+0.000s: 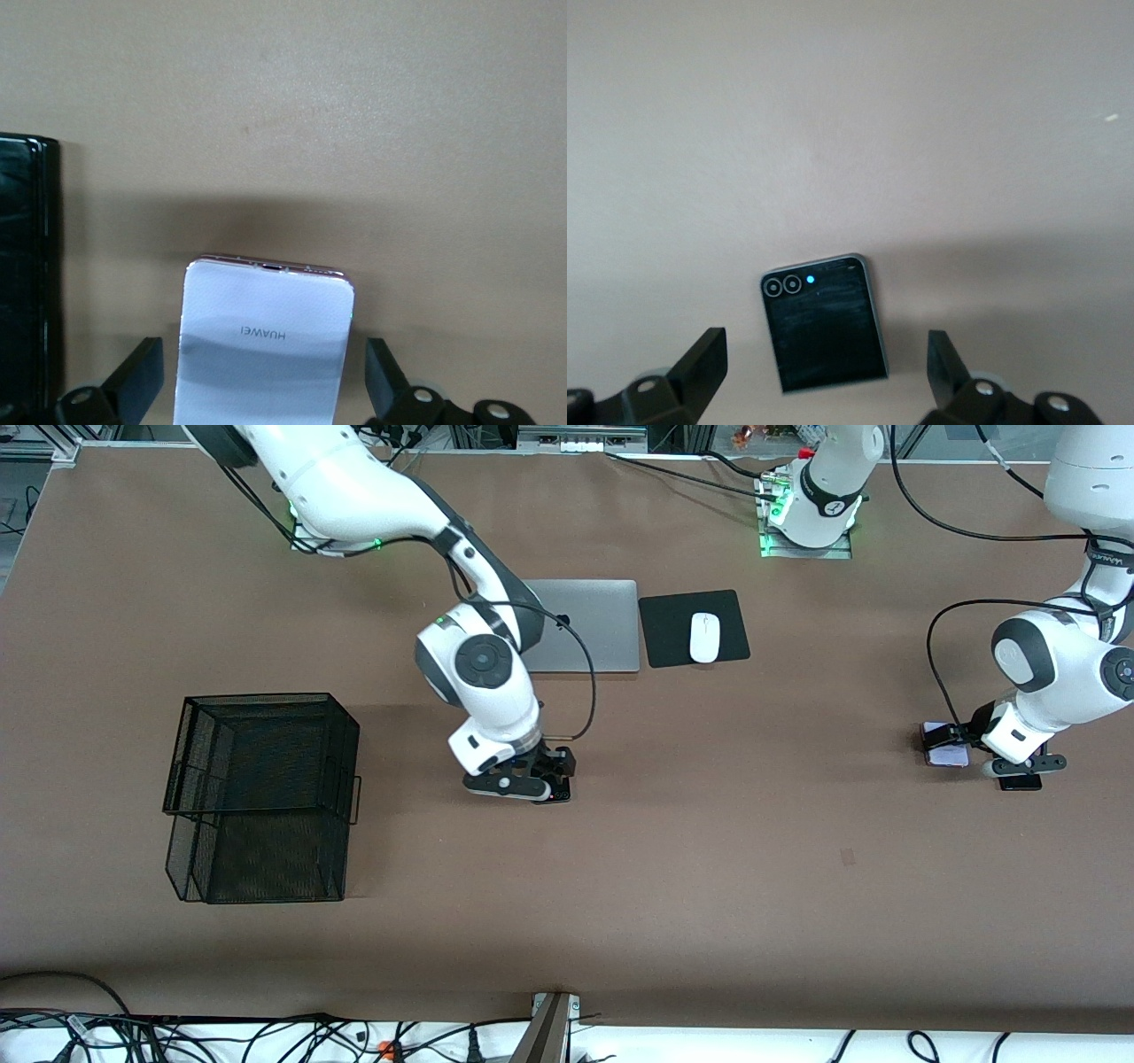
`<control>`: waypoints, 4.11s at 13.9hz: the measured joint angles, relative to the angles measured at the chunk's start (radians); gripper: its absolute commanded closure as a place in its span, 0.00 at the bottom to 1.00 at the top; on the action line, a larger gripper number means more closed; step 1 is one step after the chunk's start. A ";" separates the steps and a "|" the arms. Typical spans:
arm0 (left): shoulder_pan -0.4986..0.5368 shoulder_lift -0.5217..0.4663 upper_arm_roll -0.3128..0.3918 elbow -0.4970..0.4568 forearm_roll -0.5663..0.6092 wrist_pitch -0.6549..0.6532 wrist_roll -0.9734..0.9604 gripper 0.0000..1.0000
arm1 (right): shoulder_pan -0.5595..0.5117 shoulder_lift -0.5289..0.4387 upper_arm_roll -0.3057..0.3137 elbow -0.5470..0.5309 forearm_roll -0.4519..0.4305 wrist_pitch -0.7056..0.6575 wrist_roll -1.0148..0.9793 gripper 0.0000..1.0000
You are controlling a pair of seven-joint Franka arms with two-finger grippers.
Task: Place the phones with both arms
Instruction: 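Grasp the flip phone with the right gripper while the left gripper grasps the Huawei, then lift the Huawei with the left gripper while the right gripper lifts the flip phone, then put the flip phone in the organizer while the left gripper carries the Huawei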
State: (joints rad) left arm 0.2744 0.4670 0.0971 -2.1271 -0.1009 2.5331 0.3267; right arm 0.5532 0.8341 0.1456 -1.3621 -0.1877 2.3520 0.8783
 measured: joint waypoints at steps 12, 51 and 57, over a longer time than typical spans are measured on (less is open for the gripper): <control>0.002 0.042 -0.002 -0.022 0.000 0.080 0.000 0.16 | 0.031 0.079 -0.003 0.013 -0.070 0.034 -0.032 0.00; -0.825 0.258 -0.034 0.650 0.000 -0.352 -1.130 1.00 | -0.402 -0.283 -0.088 0.064 0.046 -0.502 -0.608 0.95; -0.972 0.430 -0.033 0.892 0.000 -0.356 -1.148 1.00 | -0.407 -0.283 -0.198 0.012 0.050 -0.512 -0.700 0.95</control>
State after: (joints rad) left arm -0.6976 0.8970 0.0637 -1.2350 -0.1011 2.1770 -0.8213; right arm 0.1466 0.5512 -0.0528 -1.3505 -0.1375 1.8398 0.1786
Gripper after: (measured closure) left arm 0.145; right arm 0.207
